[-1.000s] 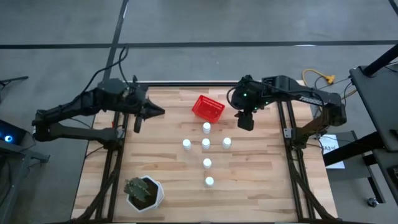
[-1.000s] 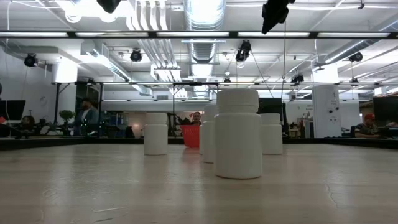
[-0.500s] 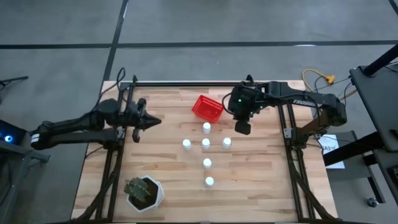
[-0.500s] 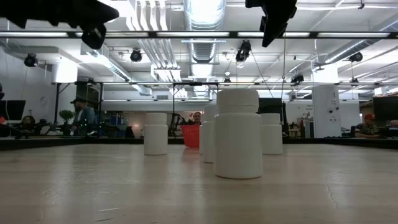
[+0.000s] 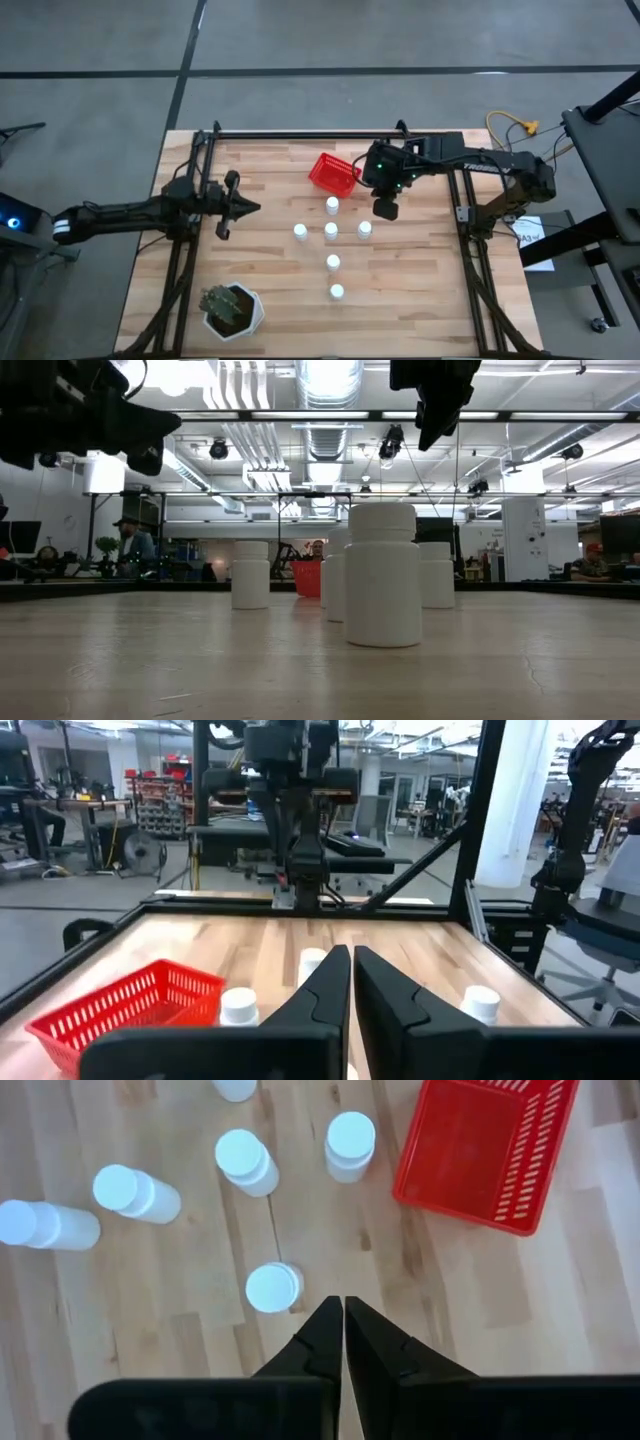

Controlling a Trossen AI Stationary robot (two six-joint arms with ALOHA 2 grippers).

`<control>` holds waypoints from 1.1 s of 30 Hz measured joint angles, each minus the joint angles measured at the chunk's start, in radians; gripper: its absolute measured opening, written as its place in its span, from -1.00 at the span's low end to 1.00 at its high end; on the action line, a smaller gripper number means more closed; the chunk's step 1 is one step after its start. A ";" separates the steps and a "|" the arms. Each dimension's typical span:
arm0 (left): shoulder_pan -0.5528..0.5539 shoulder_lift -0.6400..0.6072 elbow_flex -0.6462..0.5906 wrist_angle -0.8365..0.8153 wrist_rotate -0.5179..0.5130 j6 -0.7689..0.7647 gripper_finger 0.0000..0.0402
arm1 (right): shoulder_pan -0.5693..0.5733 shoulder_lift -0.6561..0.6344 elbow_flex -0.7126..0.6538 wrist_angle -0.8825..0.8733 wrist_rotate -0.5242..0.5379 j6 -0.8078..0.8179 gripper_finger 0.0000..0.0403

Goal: Pick and place pill bottles into a basket
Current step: Put the white pill bottle into the red bin

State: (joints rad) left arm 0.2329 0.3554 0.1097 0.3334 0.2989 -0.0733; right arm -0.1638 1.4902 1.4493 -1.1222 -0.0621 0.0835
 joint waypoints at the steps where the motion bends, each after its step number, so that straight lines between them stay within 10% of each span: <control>1: 0.000 -0.004 -0.005 -0.002 0.000 0.000 -1.00 | 0.000 0.000 0.000 0.001 -0.002 0.001 -0.96; 15: 0.000 -0.007 -0.076 0.011 0.005 -0.087 -1.00 | 0.000 0.025 0.000 0.013 -0.095 -0.045 -0.89; 33: 0.001 -0.005 -0.076 0.051 0.005 -0.076 -1.00 | 0.002 0.101 0.000 -0.001 -0.096 0.060 0.24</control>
State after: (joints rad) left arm 0.2335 0.3500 0.0341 0.3840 0.3035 -0.1495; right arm -0.1616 1.5908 1.4490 -1.1231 -0.1577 0.1433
